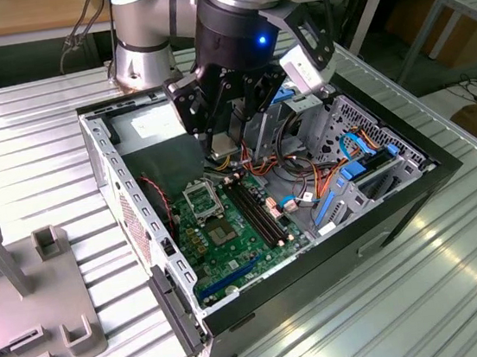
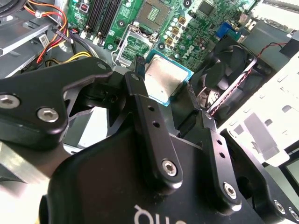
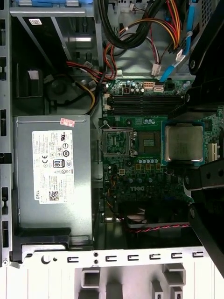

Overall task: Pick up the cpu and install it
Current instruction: 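Place the cpu into insertion slot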

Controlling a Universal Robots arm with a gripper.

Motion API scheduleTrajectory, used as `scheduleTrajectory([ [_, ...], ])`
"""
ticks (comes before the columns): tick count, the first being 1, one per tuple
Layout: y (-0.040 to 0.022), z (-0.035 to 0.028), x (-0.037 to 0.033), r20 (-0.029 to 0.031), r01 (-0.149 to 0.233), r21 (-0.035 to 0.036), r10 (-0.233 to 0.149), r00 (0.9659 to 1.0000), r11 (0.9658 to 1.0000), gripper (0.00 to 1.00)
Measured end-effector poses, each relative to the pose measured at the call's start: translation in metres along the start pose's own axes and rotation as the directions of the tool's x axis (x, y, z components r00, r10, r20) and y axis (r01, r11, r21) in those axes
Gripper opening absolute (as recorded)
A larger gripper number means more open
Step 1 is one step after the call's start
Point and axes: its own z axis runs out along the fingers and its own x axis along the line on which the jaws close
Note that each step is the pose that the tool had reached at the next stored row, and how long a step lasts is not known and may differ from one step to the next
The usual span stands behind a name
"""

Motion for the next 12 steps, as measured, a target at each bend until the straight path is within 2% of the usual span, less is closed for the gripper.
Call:
scheduleTrajectory([
  [12, -0.0012, 0.0028, -0.0001, 0.0, 0.0, 0.0001, 0.0, 1.0, 1.0, 0.47],
])
